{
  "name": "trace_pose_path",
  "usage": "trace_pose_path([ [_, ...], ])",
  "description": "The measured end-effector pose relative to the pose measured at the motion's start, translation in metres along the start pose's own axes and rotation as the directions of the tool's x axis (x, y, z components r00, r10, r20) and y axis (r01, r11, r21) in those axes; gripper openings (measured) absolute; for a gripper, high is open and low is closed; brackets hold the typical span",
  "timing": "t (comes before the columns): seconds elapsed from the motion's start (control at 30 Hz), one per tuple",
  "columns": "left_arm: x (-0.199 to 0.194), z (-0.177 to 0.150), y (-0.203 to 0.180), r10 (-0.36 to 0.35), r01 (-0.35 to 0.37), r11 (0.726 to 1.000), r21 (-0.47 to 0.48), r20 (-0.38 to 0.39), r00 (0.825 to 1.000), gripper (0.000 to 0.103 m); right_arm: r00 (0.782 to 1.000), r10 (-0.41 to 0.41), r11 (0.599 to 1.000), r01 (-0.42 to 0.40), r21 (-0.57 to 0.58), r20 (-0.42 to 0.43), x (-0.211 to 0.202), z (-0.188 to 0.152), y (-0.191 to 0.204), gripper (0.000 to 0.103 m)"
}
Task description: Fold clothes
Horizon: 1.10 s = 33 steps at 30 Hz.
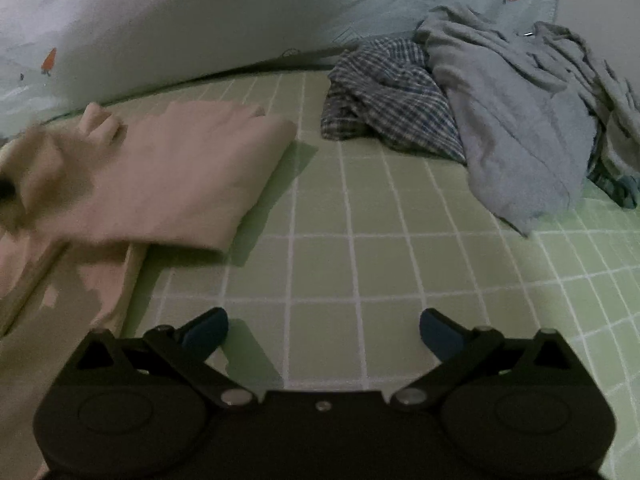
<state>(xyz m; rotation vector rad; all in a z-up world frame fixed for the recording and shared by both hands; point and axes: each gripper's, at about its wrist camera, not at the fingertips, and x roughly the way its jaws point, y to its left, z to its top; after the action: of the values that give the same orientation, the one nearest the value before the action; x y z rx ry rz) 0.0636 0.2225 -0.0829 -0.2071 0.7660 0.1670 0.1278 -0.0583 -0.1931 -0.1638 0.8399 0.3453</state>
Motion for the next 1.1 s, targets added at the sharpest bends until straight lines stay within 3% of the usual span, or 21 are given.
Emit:
trace_pose_path([
  [0.13,-0.029,0.026,0.031,0.052,-0.048,0.998,-0.035,0.119,0.992,0.006,1.000,-0.029,0.999,0.029,-0.036,-0.001,-0.012,-0.006,0.015,0.103],
  [0.3,-0.056,0.042,0.090,0.219,-0.202,0.974,-0.101,0.206,0.954,0.006,0.998,-0.051,0.996,0.052,-0.066,0.025,-0.032,-0.014,0.040,0.103],
  [0.4,-0.065,0.043,0.136,0.309,-0.275,0.944,-0.180,0.197,0.930,0.007,0.997,-0.058,0.995,0.061,-0.074,0.041,-0.043,-0.021,0.056,0.103],
  [0.5,-0.073,0.032,0.174,0.393,-0.347,0.900,-0.263,0.150,0.907,0.013,0.997,-0.055,0.995,0.059,-0.077,0.055,-0.052,-0.025,0.072,0.103],
  [0.57,-0.080,0.019,0.190,0.424,-0.375,0.877,-0.299,0.117,0.898,0.025,0.997,-0.051,0.995,0.056,-0.083,0.061,-0.058,-0.027,0.082,0.103],
  [0.73,-0.088,-0.021,0.191,0.352,-0.321,0.888,-0.329,0.036,0.935,0.047,0.997,-0.049,0.992,0.056,-0.110,0.062,-0.068,-0.034,0.101,0.103],
  [0.83,-0.083,-0.050,0.163,0.254,-0.255,0.923,-0.287,-0.040,0.966,0.050,0.997,-0.044,0.992,0.050,-0.118,0.056,-0.073,-0.039,0.107,0.103],
  [0.9,-0.079,-0.070,0.139,0.189,-0.206,0.946,-0.249,-0.088,0.978,0.055,0.998,-0.035,0.991,0.042,-0.125,0.055,-0.077,-0.042,0.109,0.103],
  [1.0,-0.071,-0.099,0.103,0.106,-0.136,0.975,-0.174,-0.173,0.979,0.062,0.998,-0.030,0.990,0.036,-0.134,0.048,-0.082,-0.046,0.111,0.103],
  [1.1,-0.065,-0.121,0.081,0.065,-0.098,0.988,-0.121,-0.254,0.965,0.064,0.999,-0.032,0.990,0.036,-0.139,0.034,-0.086,-0.051,0.110,0.101],
])
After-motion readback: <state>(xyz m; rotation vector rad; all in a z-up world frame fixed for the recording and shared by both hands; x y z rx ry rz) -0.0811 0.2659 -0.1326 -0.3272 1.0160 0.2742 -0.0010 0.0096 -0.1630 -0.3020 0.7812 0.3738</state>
